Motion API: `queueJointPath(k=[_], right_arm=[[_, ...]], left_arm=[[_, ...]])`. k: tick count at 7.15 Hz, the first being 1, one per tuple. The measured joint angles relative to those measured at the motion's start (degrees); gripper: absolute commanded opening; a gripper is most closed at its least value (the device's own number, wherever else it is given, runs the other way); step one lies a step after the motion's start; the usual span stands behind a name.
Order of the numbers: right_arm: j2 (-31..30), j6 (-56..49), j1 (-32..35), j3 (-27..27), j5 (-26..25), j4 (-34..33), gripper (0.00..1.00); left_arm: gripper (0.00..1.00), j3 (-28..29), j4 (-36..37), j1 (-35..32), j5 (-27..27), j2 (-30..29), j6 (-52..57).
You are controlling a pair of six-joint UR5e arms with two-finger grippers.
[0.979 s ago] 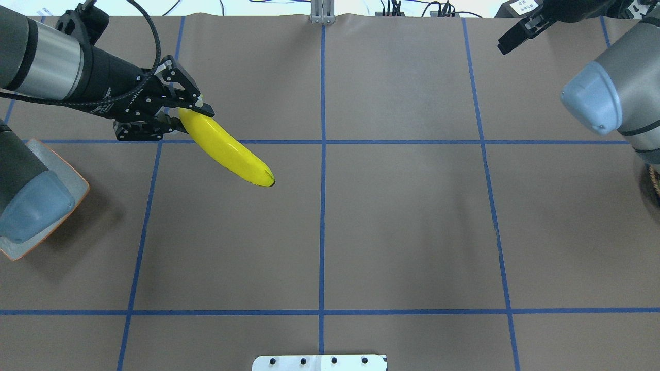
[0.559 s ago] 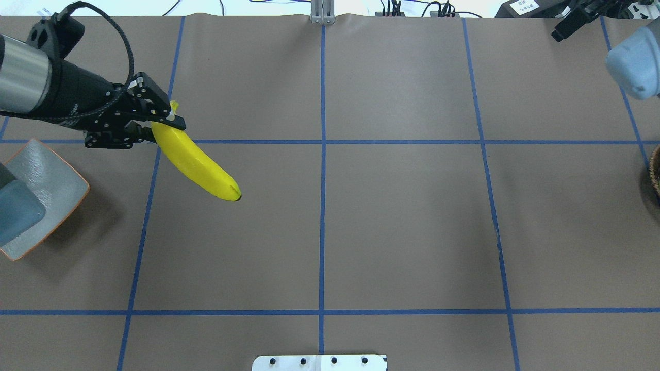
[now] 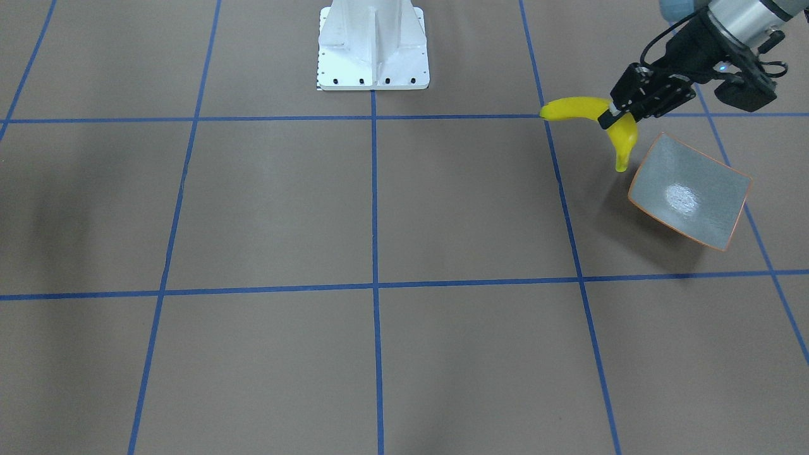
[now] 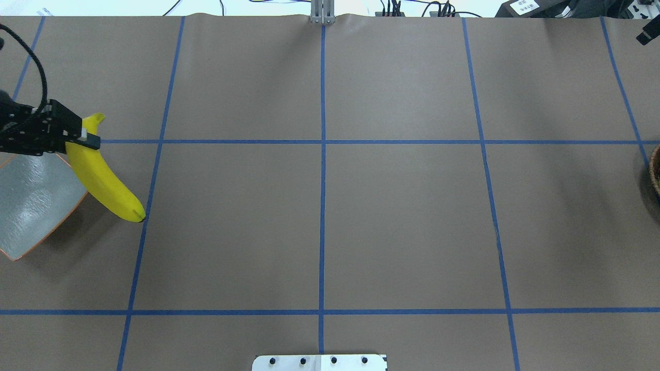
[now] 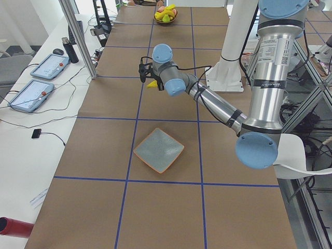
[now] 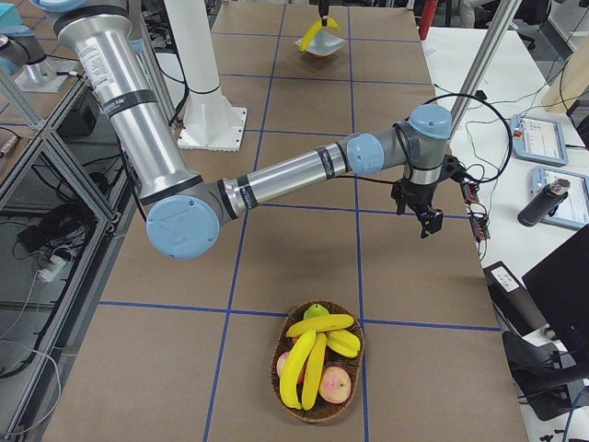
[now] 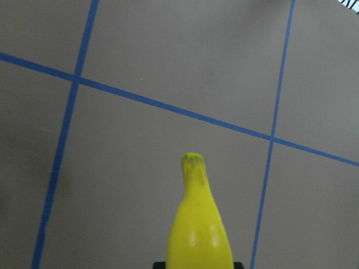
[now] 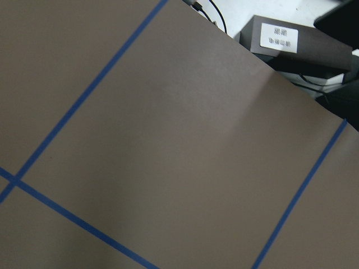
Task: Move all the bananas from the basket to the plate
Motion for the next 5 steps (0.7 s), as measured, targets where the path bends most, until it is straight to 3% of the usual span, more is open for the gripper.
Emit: queueJointPath(k=[3,5], right_arm=[[-5.1,-2.1,4.8,-1.2,1.6,0.3,1.00],[-6.6,-3.4,5.6,-1.3,1.9,0.5,1.00]], left_arm=[[0.00,2.6,0.0,-4.9,-3.6,8.0,21.3],[0.00,6.8,-0.2,-6.6,-3.8,10.0,32.8]])
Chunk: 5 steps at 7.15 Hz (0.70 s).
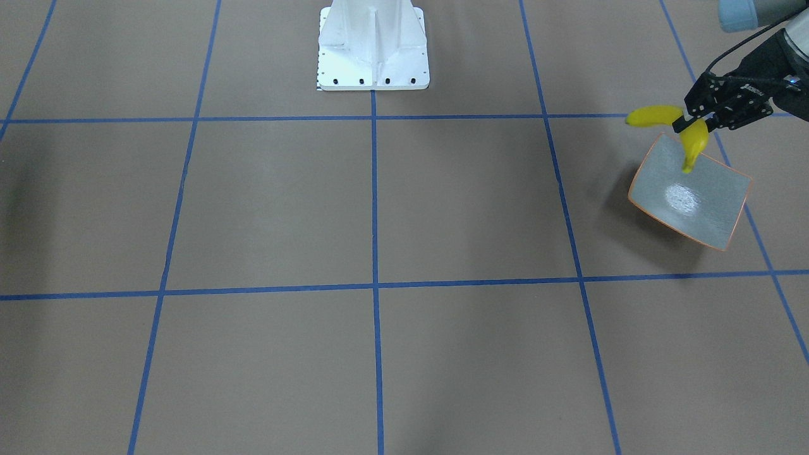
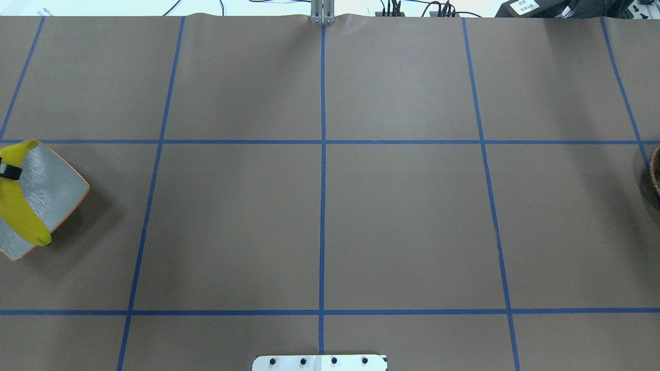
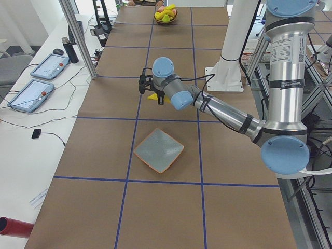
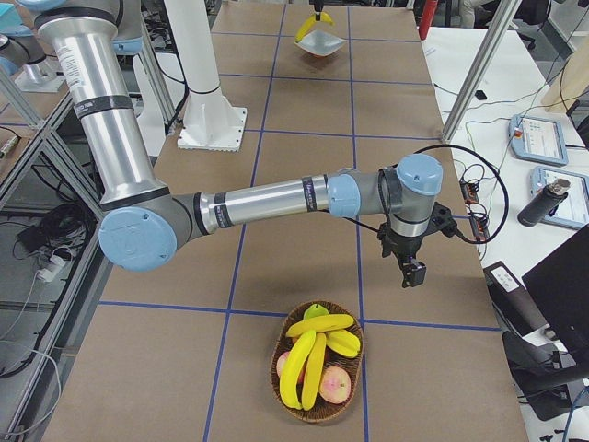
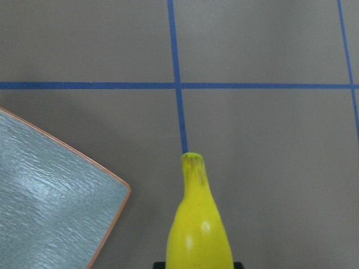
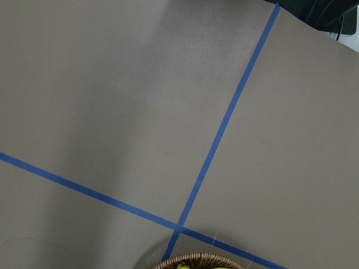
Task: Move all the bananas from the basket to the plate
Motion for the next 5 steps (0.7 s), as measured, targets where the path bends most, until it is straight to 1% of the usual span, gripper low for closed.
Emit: queueJointPath(k=[2,5], right_arm=[[-0.2,-0.2,0.1,0.0,0.0,0.1,1.00],[-0.4,-0.2,0.1,-0.1,-0.1,0.0,1.00]], left_arm=[[0.00,4.2,0.0,-1.4,-0.1,-0.3,6.3],[0.00,8.7,0.0,-2.7,0.1,-1.7,10.2]])
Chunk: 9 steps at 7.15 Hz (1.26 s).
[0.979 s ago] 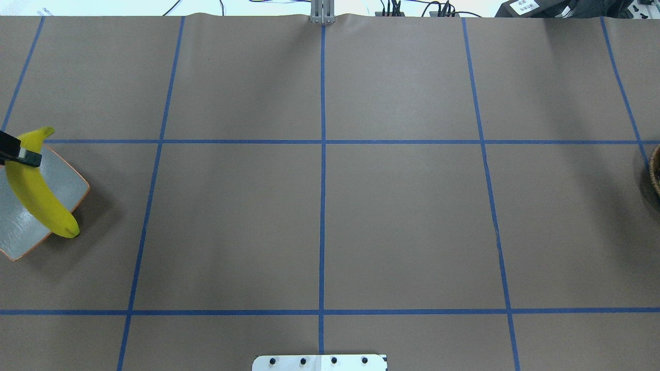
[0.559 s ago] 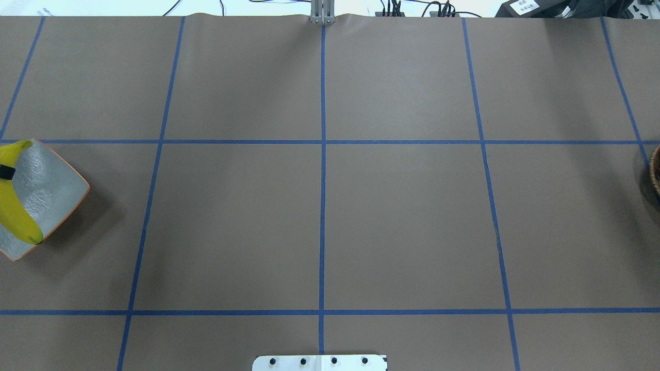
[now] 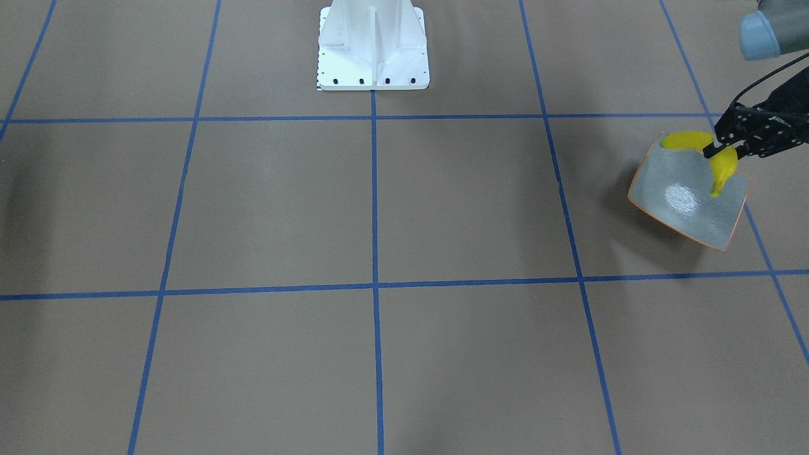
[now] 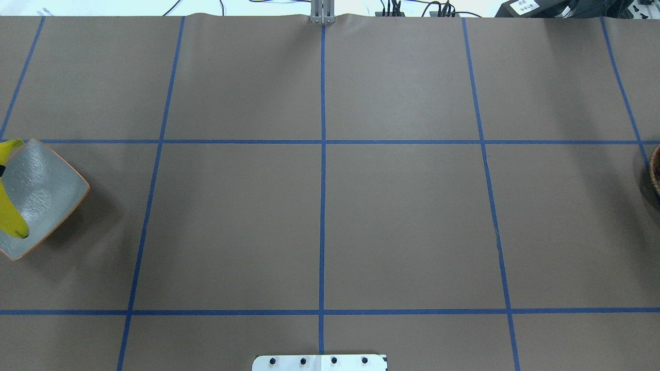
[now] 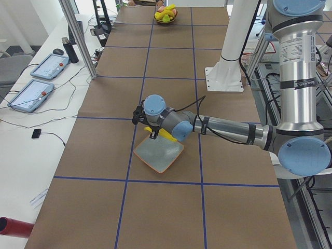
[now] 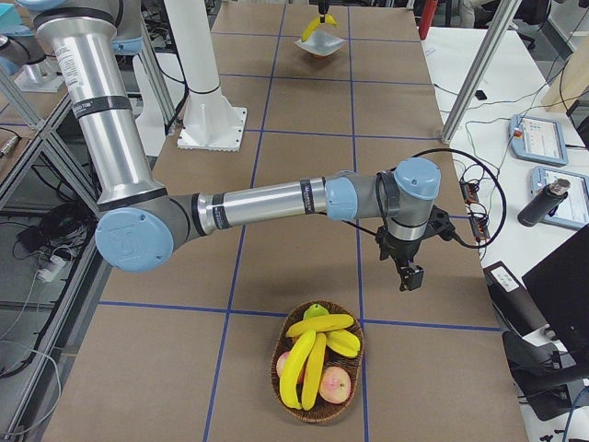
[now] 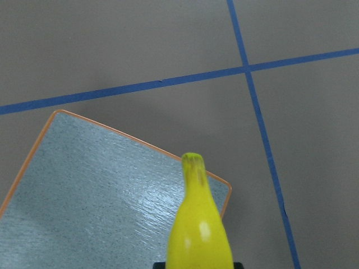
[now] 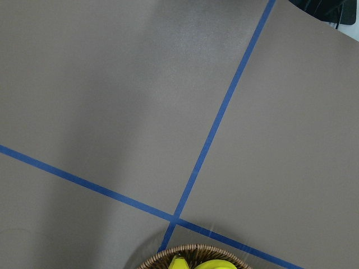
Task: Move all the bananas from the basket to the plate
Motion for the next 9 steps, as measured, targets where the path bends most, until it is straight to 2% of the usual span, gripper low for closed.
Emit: queueJointPath(k=[6,9], right_arm=[[-1.4,1.0,1.5,-1.9,0.0,0.1,1.00],[-1.4,1.1,1.5,-1.9,-0.1,0.2,1.00]], left_arm=[[0.00,6.6,0.0,-0.5,0.0,-4.9,0.4],[0.00,6.6,-0.8,-0.6,-0.3,-3.7,0.5]])
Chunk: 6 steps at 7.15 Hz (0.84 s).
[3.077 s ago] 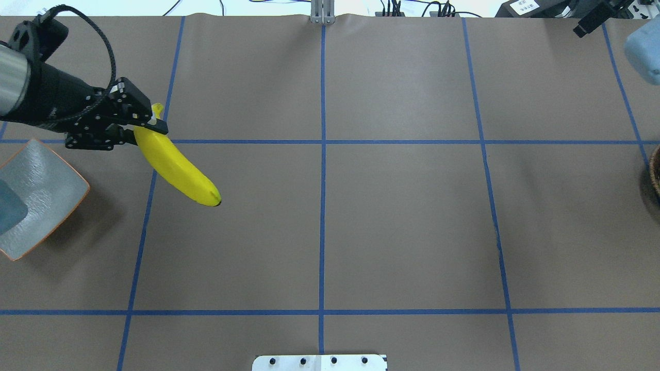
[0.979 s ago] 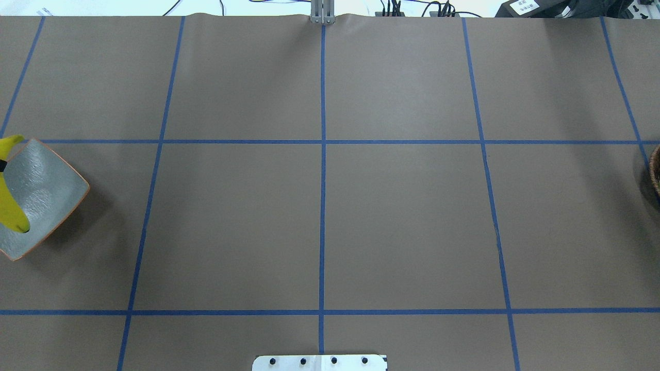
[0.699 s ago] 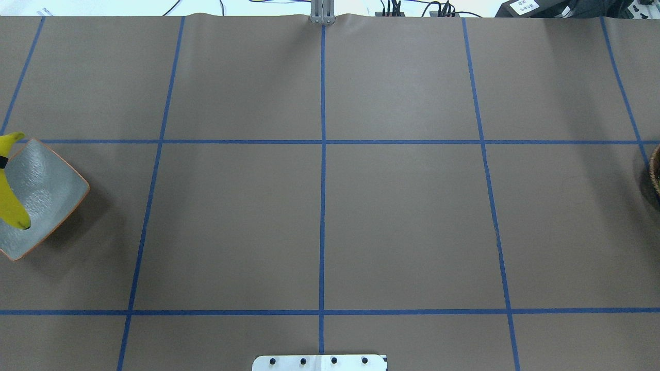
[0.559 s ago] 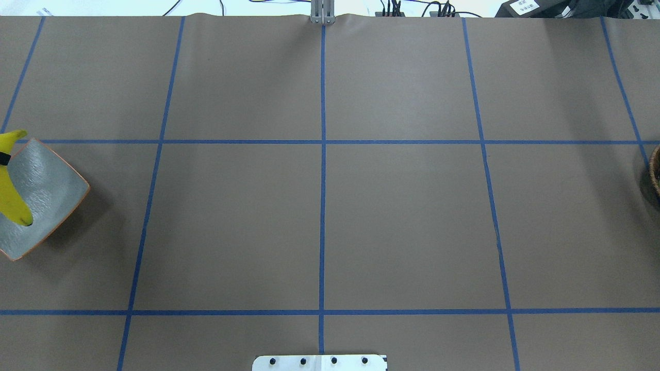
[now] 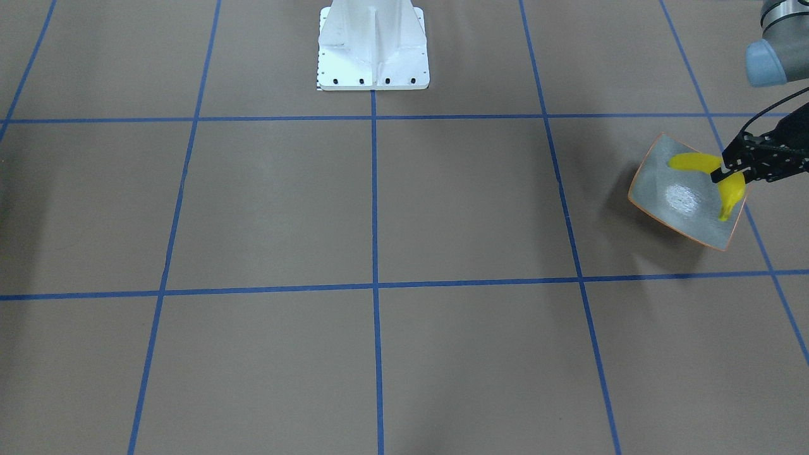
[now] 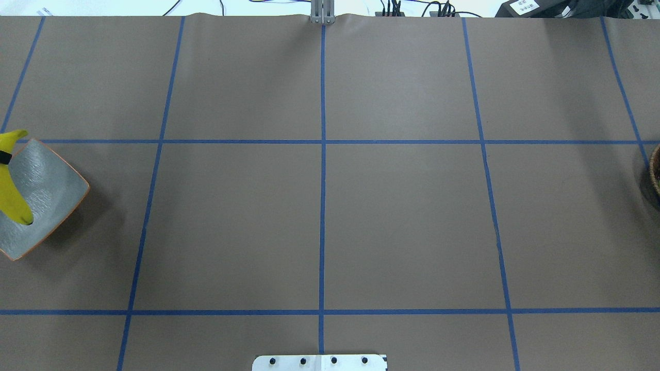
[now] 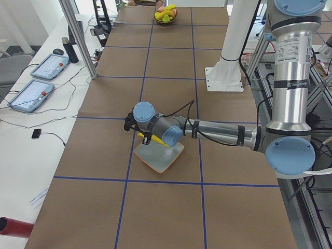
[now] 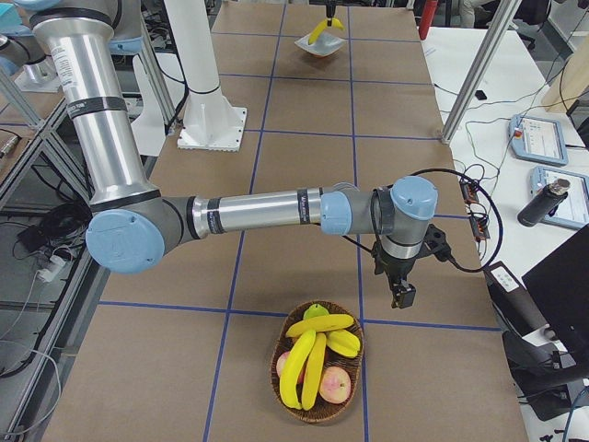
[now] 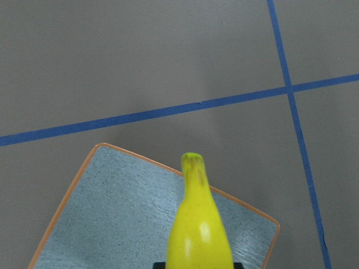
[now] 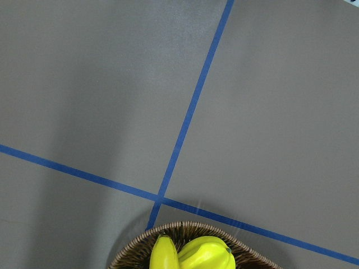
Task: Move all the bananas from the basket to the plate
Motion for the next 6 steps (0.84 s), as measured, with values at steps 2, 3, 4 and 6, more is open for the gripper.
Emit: queueJointPath(k=[2,3,4,6], right_arm=[[0.0,0.1,0.0,0.0,0.0,0.0,1.00],[0.0,0.1,0.0,0.0,-0.1,0.0,1.00],[0.0,0.1,0.0,0.0,-0.1,0.0,1.00],[-0.1,0.1,0.0,0.0,-0.1,0.0,1.00]], left_arm=[[0.01,0.5,-2.3,0.0,0.0,1.5,-0.1],[0.12,0.9,-2.8,0.0,0.0,1.6,-0.1],[0.32,1.1,-2.9,0.0,0.0,1.6,-0.3],[0.60,1.8,-3.0,0.1,0.1,1.3,-0.6]])
